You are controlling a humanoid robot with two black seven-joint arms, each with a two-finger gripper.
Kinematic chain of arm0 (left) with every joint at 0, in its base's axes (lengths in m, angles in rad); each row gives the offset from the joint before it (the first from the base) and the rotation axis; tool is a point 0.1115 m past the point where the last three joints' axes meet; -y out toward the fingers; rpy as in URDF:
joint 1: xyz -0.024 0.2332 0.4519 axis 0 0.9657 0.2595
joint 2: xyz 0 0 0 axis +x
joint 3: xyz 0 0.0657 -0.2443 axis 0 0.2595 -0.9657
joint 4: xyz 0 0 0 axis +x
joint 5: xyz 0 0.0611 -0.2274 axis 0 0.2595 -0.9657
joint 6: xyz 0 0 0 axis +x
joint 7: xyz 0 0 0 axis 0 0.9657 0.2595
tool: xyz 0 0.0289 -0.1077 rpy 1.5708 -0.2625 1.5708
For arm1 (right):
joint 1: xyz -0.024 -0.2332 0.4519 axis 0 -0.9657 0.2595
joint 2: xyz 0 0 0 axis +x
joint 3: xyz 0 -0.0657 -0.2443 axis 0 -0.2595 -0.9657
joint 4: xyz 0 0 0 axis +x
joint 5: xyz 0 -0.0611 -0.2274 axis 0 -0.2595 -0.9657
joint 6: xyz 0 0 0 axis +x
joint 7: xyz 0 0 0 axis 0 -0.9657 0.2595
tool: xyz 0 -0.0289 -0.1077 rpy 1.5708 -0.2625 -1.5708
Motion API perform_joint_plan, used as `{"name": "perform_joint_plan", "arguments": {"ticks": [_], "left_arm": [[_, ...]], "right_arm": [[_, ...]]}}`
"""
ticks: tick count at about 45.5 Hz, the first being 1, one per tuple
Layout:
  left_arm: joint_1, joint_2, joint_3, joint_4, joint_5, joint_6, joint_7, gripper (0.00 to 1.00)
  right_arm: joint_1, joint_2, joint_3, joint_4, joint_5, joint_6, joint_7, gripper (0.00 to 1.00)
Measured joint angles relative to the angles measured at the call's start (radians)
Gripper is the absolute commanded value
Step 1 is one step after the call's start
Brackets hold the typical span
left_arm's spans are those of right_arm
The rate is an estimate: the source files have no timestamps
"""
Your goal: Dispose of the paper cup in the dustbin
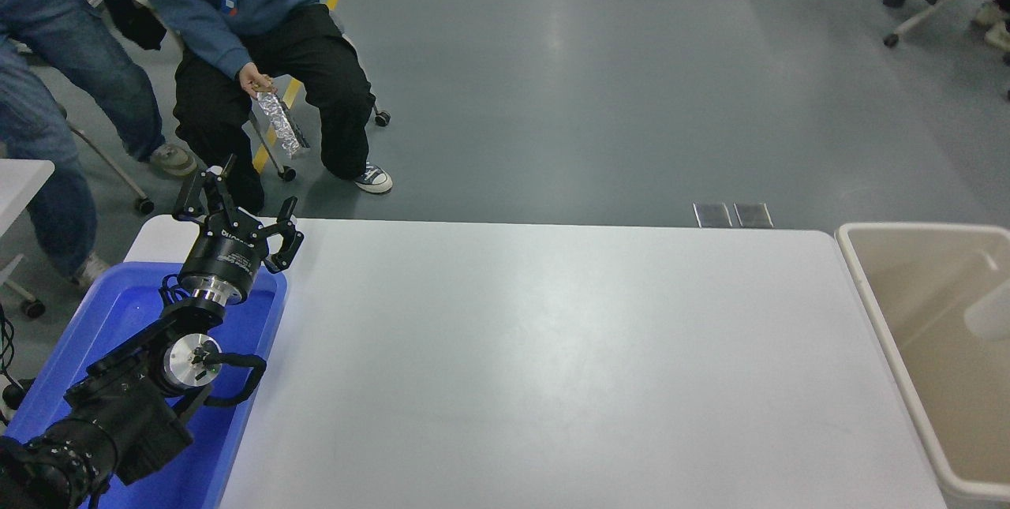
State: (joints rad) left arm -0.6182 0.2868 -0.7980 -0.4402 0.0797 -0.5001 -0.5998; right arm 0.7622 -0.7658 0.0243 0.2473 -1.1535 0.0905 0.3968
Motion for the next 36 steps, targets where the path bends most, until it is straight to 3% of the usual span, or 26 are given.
{"name": "perform_joint_plan", "arguments": {"ticks": [14,36], "left_arm": [[0.000,0.000,0.000,0.000,0.000,0.000,0.000,1.00],[0.000,0.000,-0.001,0.000,0.000,0.000,0.000,1.00]], "right_arm": [[-0.026,0.123,-0.001,-0.171,0.111,-0.003,-0.016,0.00],[-0.094,0.221,0.001,-0.285,0.291,-0.057,-0.135,0.00]]}}
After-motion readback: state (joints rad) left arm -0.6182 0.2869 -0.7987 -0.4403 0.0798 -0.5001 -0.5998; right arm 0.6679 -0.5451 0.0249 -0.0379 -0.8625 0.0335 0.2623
